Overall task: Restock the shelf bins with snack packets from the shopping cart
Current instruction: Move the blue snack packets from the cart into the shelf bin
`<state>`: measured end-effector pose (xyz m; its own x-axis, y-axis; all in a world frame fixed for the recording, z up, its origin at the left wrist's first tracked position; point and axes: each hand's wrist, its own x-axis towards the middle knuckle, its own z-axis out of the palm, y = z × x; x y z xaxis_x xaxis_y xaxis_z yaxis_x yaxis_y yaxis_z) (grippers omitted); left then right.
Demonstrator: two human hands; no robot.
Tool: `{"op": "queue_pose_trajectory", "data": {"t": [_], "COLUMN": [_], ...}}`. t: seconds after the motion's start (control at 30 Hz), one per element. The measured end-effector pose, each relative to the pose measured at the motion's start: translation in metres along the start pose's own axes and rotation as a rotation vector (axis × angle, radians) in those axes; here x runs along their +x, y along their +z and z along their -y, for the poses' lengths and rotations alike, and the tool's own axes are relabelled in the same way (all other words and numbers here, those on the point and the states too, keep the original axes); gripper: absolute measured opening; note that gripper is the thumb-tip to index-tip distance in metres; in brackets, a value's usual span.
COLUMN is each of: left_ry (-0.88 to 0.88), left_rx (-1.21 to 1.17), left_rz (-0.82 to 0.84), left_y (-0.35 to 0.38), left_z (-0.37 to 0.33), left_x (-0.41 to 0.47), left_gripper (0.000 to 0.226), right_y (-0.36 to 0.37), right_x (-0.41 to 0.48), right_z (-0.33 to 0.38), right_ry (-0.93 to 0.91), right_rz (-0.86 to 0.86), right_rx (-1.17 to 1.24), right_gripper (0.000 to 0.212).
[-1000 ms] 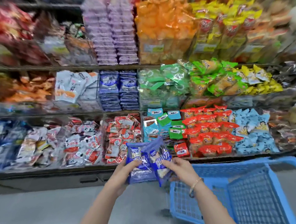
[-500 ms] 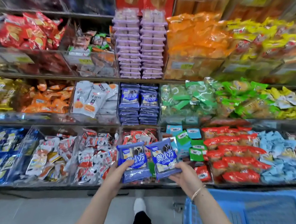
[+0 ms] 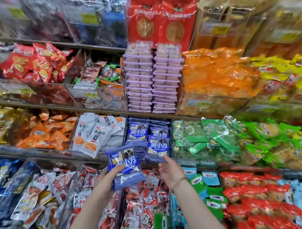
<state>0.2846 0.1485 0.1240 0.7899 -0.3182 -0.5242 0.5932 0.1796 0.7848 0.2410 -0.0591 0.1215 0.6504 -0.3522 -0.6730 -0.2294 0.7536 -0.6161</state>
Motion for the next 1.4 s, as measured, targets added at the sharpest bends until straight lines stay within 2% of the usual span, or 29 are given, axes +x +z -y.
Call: {"op": "queue_pose_trajectory", "data": {"t": [0.23,0.33,0.4,0.53,0.6,0.67,0.73,0.8,0.87,0.93,1.03,1.2,1.3,1.4], "left_ry": [-0.002,-0.018,-0.025,-0.038,-0.046,-0.049,-0.050,-0.055,-0.050,-0.042,-0.020,0.014,0.003,-0.009], "left_rx": [0.032,0.029,0.061,0.055,0.058,0.064,0.059,0.064,0.084,0.101,0.099,0.126,0.091,0.059], "left_rz": [-0.006,0.030,0.063,0.077,0.082,0.097,0.106,0.136,0.179,0.198,0.182,0.099,0.068,0.021], "left_y": [-0.005,-0.006,-0.004,0.002,0.004,0.007,0.009,0.012,0.016,0.019,0.019,0.011,-0.002,-0.015], "left_z": [-0.027,-0.034,-0.038,-0.040,-0.040,-0.039,-0.036,-0.034,-0.031,-0.029,-0.028,-0.033,-0.039,-0.042], "left_x": [0.023,0.033,0.039,0.046,0.048,0.048,0.048,0.048,0.046,0.043,0.041,0.044,0.048,0.049], "left_gripper": [0.060,0.066,0.073,0.075,0.078,0.076,0.070,0.061,0.059,0.058,0.058,0.075,0.093,0.084], "right_y": [0.048,0.053,0.051,0.044,0.042,0.036,0.033,0.033,0.037,0.043,0.045,0.052,0.060,0.078], "right_x": [0.051,0.053,0.054,0.059,0.051,0.041,0.026,0.011,0.001,-0.004,-0.002,0.001,0.011,0.022], "right_z": [0.014,0.017,0.016,0.014,0.009,0.007,0.002,-0.002,-0.006,-0.008,-0.008,-0.009,-0.008,0.003], "right_ry": [0.006,-0.035,-0.067,-0.013,-0.071,-0.002,0.028,0.011,-0.035,-0.151,-0.276,-0.240,-0.123,-0.066], "right_rz": [-0.131,-0.112,-0.135,-0.116,-0.090,-0.041,0.029,0.155,0.263,0.254,0.233,0.259,0.222,0.139], "right_rx": [0.165,0.352,0.349,0.523,0.419,0.358,0.123,-0.201,-0.525,-0.754,-0.876,-0.802,-0.499,-0.304], "right_gripper": [0.026,0.037,0.039,0.041,0.045,0.051,0.052,0.041,0.036,0.035,0.033,0.030,0.022,0.030]}}
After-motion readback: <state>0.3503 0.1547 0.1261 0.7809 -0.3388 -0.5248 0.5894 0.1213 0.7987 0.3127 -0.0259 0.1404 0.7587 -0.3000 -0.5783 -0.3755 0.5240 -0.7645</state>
